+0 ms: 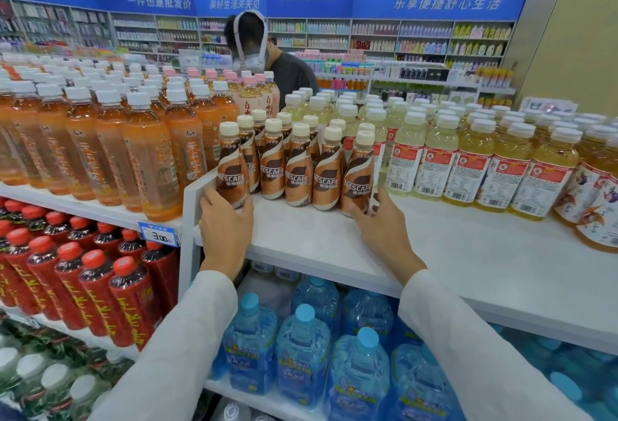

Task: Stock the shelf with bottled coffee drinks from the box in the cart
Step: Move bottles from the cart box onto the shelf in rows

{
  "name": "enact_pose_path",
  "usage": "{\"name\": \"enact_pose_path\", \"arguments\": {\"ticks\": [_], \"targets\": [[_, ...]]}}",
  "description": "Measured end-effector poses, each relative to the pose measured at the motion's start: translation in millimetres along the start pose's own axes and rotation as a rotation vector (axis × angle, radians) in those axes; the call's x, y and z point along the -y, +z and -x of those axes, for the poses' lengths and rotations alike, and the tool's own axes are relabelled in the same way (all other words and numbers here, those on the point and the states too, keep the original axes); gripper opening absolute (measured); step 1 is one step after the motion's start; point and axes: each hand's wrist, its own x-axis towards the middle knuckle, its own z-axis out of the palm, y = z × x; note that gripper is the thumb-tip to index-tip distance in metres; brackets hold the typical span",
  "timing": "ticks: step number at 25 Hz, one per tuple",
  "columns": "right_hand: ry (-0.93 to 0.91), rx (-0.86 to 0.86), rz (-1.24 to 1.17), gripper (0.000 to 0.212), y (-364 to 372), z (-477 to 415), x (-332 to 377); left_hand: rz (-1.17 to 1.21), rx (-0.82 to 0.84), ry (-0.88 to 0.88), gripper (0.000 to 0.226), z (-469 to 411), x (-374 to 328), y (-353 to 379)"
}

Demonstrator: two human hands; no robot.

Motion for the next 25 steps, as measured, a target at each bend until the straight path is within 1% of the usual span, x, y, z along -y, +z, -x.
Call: {"name": "enact_pose_path", "arguments": {"ticks": [4, 6, 9, 14, 17, 19, 23, 25], "targets": [[-0.016, 0.053, 0.12, 0.072, -17, 34, -6, 0.01, 0.066, 0.059, 0.059, 28, 9, -15], [-0.048, 0.075, 0.126, 0.067, -26, 58, -10, 0.04, 0.077, 0.072, 0.054, 48, 13, -26], [-0.114, 0.107, 0.111, 0.058, -32, 94, -12, 0.148, 0.09, 0.035, 0.049, 83, 20, -46], [-0.218, 0.21, 0.016, 0.054, -28, 145, -9, 0.203, 0.069, -0.075, 0.043, 152, 50, -88], [-0.25, 0.315, -0.065, 0.052, -8, 178, -11, 0.212, 0.013, -0.164, 0.03, 197, 72, -119], [-0.239, 0.405, -0.098, 0.051, 13, 201, -17, 0.194, -0.03, -0.222, 0.028, 224, 90, -139], [-0.158, 0.617, -0.09, 0.047, 71, 253, -33, 0.157, -0.13, -0.376, 0.037, 282, 138, -178], [-0.114, 0.722, -0.048, 0.044, 103, 278, -40, 0.162, -0.208, -0.473, 0.031, 307, 167, -195]]}}
